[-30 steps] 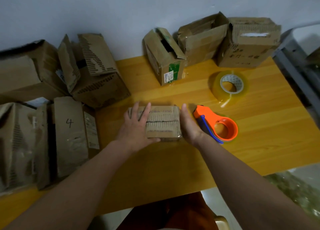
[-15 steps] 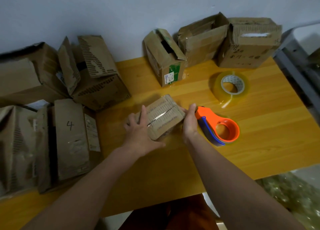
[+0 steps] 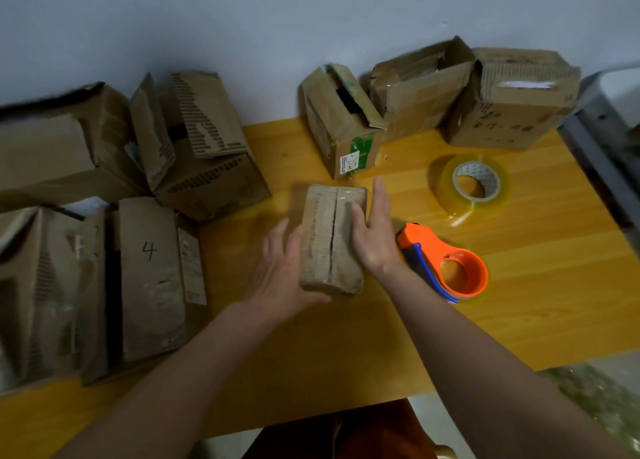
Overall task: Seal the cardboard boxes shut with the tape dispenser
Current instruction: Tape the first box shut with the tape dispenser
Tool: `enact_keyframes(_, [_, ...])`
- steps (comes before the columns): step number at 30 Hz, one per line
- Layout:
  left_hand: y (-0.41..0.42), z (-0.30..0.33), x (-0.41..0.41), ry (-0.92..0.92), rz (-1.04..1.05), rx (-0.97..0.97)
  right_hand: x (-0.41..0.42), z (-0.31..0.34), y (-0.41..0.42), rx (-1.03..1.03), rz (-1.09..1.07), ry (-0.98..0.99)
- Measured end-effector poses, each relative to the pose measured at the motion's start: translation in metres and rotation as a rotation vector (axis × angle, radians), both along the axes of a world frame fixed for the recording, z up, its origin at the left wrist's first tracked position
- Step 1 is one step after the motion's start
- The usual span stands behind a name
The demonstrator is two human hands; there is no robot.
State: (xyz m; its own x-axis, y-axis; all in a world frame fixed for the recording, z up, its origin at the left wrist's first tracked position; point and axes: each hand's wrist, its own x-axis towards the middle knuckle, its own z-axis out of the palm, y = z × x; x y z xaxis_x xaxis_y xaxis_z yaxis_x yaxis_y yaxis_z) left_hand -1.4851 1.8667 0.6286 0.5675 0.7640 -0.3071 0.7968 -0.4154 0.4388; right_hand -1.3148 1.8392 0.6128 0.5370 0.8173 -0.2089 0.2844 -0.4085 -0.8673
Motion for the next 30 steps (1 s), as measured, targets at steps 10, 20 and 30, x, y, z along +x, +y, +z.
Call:
enact_keyframes(10, [0.024,-0.006,0.022,-0.051,-0.133,-0.188,-0.003,0.003,0.02,0.0,0.096,0.159])
enact_keyframes(20, [0.025,-0.007,0.022,0.133,-0.188,-0.049,0.01,0.004,0.003,-0.172,0.606,-0.815])
enact_keyframes(30, [0.001,-0.015,0.025,0.233,-0.235,0.232,0.017,0.027,-0.057,0.007,0.424,-0.536])
